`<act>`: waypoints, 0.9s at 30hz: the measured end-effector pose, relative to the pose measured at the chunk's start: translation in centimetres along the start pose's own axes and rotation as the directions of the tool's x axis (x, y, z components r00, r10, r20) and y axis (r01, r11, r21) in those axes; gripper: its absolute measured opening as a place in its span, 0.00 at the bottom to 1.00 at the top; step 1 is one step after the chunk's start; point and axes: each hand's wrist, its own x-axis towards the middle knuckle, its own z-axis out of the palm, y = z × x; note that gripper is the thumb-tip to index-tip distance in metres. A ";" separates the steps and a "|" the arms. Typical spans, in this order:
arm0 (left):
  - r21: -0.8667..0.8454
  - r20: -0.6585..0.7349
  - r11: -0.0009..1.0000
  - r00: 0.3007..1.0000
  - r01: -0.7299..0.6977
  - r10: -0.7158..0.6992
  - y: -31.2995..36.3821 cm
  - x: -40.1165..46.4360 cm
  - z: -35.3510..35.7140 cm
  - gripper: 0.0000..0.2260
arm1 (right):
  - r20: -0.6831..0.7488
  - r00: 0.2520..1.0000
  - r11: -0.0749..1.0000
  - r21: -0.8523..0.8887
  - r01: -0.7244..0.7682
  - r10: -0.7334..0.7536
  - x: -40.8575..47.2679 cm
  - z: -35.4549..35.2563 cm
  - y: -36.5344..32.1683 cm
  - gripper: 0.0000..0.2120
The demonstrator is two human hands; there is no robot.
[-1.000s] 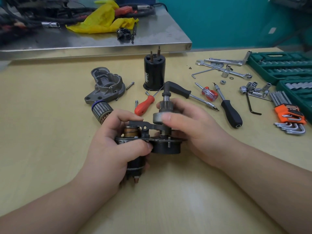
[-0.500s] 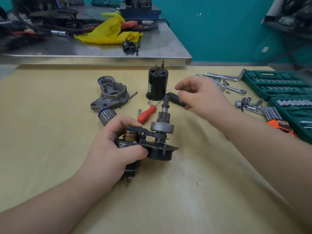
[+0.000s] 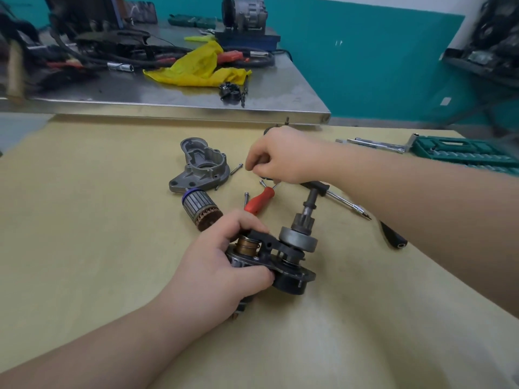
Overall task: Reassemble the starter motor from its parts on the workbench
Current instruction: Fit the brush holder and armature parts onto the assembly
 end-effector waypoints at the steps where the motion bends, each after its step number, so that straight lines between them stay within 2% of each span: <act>1: 0.004 0.003 1.000 1.000 -0.002 0.002 0.0 0.0 0.0 0.23 | 0.017 0.999 0.999 -0.040 0.033 -0.033 0.6 0.1 -0.6 0.12; 5: 0.017 0.017 1.000 1.000 -0.008 0.008 0.1 0.1 0.0 0.22 | 0.157 0.974 0.937 -0.286 0.202 -0.162 2.7 1.2 -2.8 0.16; 9: 0.019 0.025 0.999 0.999 -0.029 0.028 -0.1 0.4 -0.2 0.22 | 0.181 0.968 0.864 -0.444 0.240 -0.176 4.9 1.6 -4.6 0.17; 18: 0.008 0.042 0.999 0.998 -0.050 0.050 -0.2 0.6 -0.2 0.20 | 0.192 0.948 0.822 -0.473 0.316 -0.254 7.1 2.2 -5.3 0.15; 23: 0.010 0.044 0.999 0.998 -0.050 0.050 -0.1 0.6 -0.1 0.19 | 0.353 0.884 0.726 -0.513 0.458 -0.308 6.5 2.8 -4.7 0.15; 27: -0.004 0.043 0.999 0.998 -0.038 0.038 0.0 0.6 -0.1 0.19 | 0.388 0.860 0.670 -0.545 0.504 -0.331 6.4 3.4 -5.0 0.12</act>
